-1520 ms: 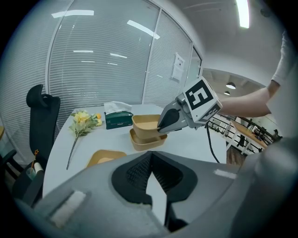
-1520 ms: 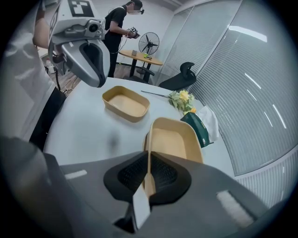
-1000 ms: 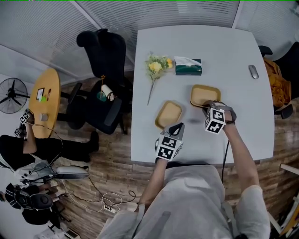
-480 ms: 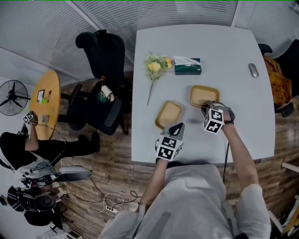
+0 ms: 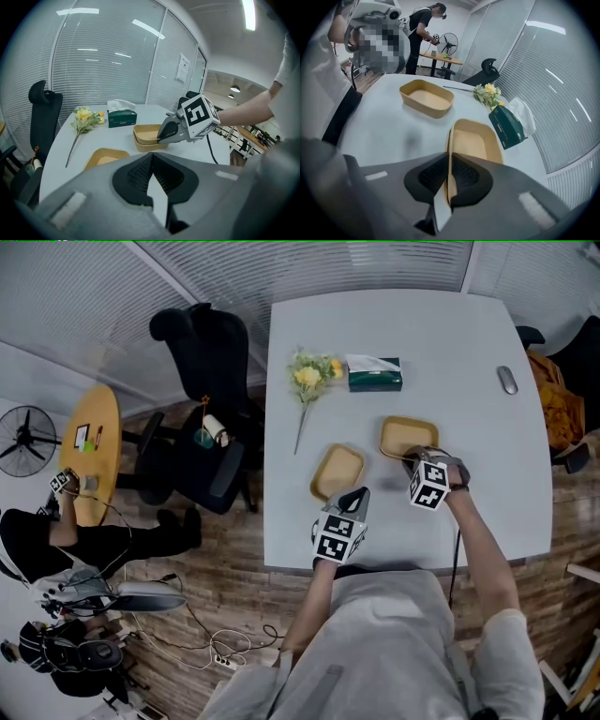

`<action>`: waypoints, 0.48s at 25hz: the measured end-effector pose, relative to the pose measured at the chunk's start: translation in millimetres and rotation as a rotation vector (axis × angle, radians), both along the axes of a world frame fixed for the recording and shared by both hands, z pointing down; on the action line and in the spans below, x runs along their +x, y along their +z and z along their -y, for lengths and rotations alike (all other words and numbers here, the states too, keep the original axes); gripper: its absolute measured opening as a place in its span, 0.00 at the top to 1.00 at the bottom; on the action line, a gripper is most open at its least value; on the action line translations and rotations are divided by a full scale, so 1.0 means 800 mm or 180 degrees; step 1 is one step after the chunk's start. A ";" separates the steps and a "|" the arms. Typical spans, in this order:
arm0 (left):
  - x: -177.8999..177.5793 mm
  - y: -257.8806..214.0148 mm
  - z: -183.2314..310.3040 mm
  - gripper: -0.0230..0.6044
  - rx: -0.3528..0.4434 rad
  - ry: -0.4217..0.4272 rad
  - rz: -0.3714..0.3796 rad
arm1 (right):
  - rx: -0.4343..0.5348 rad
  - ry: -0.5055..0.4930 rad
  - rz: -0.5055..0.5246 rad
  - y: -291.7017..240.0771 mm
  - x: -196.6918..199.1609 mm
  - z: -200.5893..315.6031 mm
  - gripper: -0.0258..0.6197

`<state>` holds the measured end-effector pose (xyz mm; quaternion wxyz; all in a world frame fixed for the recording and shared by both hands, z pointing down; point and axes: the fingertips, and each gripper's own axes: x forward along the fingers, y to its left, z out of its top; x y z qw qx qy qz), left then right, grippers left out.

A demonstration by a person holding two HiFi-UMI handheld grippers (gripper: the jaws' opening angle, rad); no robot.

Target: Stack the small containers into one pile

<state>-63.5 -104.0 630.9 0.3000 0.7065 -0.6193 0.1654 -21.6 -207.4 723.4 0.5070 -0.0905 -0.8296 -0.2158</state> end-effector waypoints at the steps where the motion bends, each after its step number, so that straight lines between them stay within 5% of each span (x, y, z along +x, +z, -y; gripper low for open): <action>1: 0.000 0.000 0.001 0.95 0.0000 0.0001 -0.0003 | -0.0019 -0.0004 0.0004 0.001 0.000 -0.001 0.93; 12: -0.010 0.005 0.001 0.95 0.0001 -0.0065 -0.0035 | -0.0174 -0.0030 -0.0089 -0.003 0.009 -0.006 0.88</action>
